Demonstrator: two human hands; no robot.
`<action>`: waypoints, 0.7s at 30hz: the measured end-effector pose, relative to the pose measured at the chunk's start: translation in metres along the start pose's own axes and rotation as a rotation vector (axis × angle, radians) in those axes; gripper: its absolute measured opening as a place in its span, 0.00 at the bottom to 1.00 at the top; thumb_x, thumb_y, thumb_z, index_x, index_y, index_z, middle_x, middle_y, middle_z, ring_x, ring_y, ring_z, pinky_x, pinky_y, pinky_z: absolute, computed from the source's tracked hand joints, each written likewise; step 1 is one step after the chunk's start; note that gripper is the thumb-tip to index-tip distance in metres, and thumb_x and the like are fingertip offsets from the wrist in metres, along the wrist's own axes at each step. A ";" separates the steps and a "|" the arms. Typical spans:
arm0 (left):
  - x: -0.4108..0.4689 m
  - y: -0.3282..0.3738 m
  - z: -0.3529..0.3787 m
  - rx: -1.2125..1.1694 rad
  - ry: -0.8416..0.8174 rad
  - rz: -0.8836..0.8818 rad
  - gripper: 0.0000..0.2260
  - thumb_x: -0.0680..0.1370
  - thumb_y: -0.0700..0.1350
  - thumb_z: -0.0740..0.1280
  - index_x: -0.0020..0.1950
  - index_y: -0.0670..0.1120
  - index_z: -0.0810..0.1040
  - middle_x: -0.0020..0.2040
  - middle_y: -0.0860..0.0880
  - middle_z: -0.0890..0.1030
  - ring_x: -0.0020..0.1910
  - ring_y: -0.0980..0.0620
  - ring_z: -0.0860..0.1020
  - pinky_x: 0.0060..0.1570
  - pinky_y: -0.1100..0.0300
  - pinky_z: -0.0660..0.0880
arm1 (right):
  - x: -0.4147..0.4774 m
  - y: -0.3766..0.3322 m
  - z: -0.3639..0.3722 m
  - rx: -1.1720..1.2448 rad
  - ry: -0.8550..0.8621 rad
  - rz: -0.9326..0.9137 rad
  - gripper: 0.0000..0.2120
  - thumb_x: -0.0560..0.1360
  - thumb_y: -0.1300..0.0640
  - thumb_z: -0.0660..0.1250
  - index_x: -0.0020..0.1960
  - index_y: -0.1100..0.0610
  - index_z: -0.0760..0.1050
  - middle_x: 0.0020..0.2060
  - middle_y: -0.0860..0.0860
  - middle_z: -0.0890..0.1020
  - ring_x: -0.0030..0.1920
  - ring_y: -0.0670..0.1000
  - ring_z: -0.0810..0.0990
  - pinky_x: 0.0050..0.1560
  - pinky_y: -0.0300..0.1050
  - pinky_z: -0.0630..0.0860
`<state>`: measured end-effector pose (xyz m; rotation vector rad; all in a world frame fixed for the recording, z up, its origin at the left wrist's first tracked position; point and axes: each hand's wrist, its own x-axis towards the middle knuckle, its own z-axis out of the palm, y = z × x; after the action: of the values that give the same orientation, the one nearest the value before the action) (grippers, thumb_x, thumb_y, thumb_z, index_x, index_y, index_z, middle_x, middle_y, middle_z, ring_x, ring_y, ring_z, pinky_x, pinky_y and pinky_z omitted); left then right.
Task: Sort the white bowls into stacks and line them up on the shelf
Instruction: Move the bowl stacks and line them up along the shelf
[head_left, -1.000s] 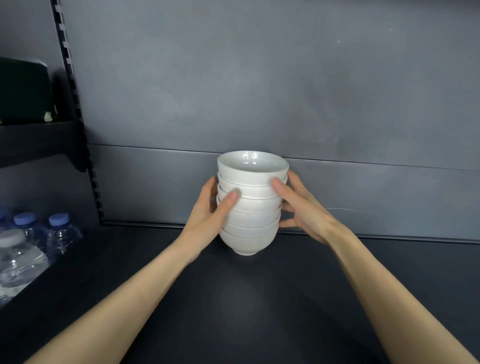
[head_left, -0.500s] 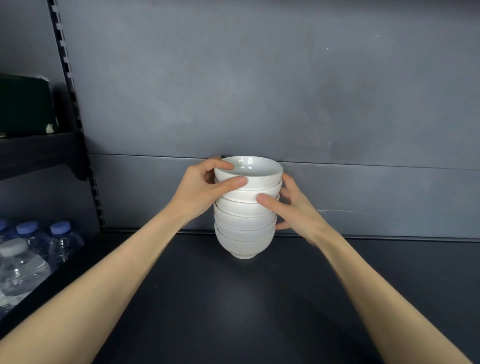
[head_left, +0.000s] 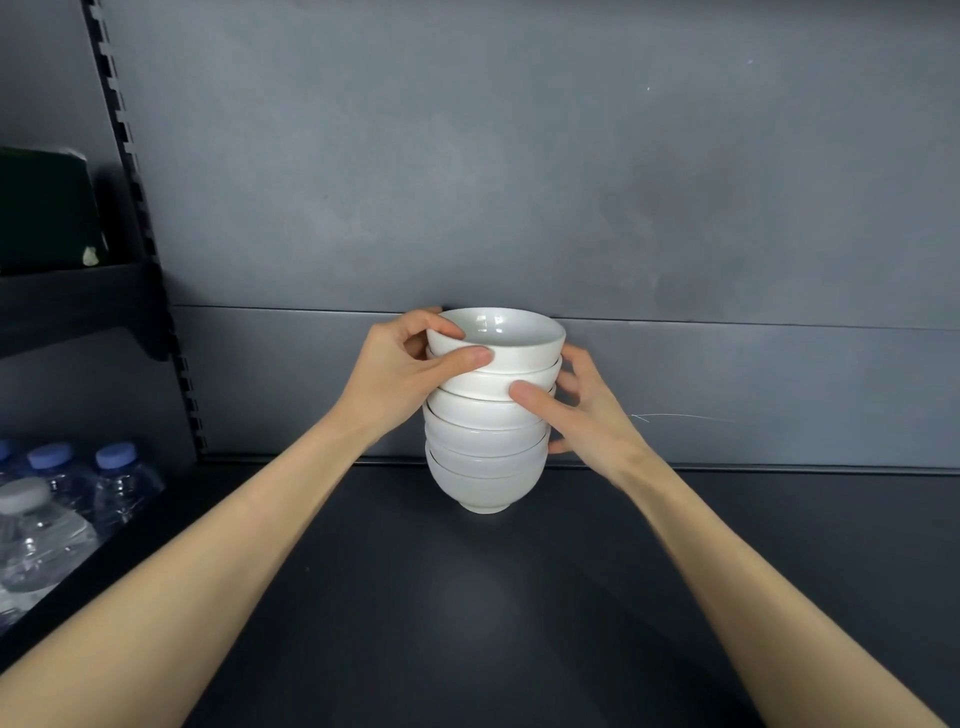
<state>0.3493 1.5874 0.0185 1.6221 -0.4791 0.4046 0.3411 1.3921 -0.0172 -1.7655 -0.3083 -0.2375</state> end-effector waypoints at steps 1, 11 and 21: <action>0.000 0.000 0.000 -0.003 -0.002 -0.002 0.09 0.68 0.40 0.76 0.44 0.44 0.79 0.48 0.48 0.81 0.46 0.51 0.80 0.49 0.57 0.79 | 0.000 0.001 0.000 -0.004 0.004 -0.002 0.32 0.69 0.45 0.74 0.69 0.44 0.63 0.60 0.41 0.79 0.60 0.47 0.78 0.51 0.56 0.82; 0.001 -0.002 -0.003 0.003 -0.001 0.007 0.13 0.66 0.42 0.76 0.47 0.42 0.79 0.48 0.50 0.82 0.46 0.53 0.81 0.49 0.58 0.79 | 0.001 0.001 0.001 -0.005 -0.007 -0.015 0.33 0.68 0.44 0.74 0.68 0.40 0.62 0.59 0.38 0.79 0.59 0.44 0.78 0.50 0.53 0.82; -0.003 0.001 -0.005 0.073 -0.015 -0.015 0.22 0.61 0.51 0.76 0.51 0.43 0.79 0.54 0.40 0.81 0.49 0.44 0.81 0.53 0.50 0.78 | 0.001 -0.004 -0.002 -0.002 -0.038 0.007 0.36 0.68 0.47 0.75 0.70 0.39 0.61 0.62 0.39 0.77 0.58 0.44 0.79 0.48 0.51 0.83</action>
<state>0.3463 1.5928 0.0183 1.6989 -0.4680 0.4035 0.3408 1.3912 -0.0124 -1.7746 -0.3297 -0.1996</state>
